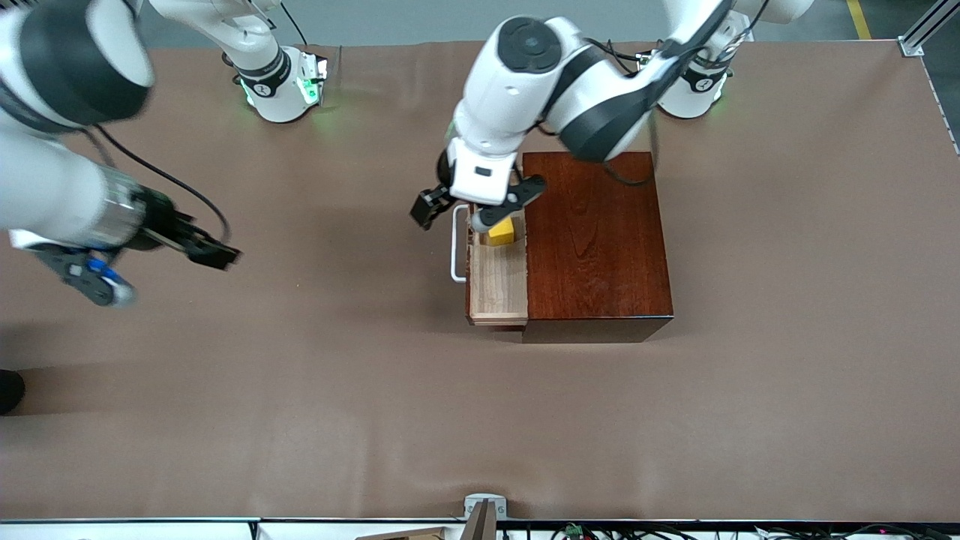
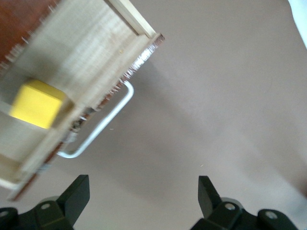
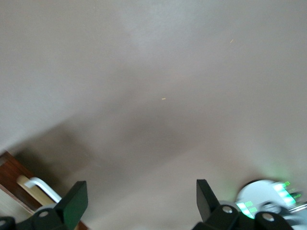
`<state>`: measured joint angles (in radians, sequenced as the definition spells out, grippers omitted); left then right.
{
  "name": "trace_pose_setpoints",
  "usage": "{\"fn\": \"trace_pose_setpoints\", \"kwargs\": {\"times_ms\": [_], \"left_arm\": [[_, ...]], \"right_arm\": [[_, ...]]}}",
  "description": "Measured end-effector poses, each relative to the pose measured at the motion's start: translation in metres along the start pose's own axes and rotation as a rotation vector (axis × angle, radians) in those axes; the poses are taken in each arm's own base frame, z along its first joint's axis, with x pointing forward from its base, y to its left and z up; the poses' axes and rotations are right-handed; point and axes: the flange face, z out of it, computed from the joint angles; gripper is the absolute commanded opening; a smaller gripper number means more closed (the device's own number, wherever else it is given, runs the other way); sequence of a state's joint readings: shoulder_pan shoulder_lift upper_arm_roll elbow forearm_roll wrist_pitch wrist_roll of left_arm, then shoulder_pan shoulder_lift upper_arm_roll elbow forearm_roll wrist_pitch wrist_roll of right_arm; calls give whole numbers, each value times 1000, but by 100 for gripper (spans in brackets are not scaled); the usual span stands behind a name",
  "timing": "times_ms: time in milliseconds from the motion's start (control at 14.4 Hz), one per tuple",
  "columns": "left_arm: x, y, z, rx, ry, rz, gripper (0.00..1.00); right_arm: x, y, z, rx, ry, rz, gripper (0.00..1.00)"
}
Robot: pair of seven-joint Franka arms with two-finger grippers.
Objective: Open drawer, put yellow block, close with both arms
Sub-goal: 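Withdraw the right gripper while the left gripper reaches the drawer front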
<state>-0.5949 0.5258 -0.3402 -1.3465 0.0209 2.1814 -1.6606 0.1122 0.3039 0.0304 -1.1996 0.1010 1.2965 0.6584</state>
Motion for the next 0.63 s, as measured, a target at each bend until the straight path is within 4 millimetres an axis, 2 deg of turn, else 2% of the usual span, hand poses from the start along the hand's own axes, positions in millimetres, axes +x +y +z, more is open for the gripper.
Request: {"fn": "trace_pose_setpoints", "kwargs": {"times_ms": [209,418,557,627], "left_arm": [[-32,-3,75,-7,106,-67,100],[-58,-14,149,-35,188,-122,100],[-61,-28,192,-8,209,-140,100],[-59,-34,207,9,222,-139,100]], "right_arm": [[4,50,-26,-2,16,-232,100],[9,96,-34,2,17,-418,100],[-3,105,-31,-2,36,-445,100],[-10,106,-28,2,62,-455,100]]}}
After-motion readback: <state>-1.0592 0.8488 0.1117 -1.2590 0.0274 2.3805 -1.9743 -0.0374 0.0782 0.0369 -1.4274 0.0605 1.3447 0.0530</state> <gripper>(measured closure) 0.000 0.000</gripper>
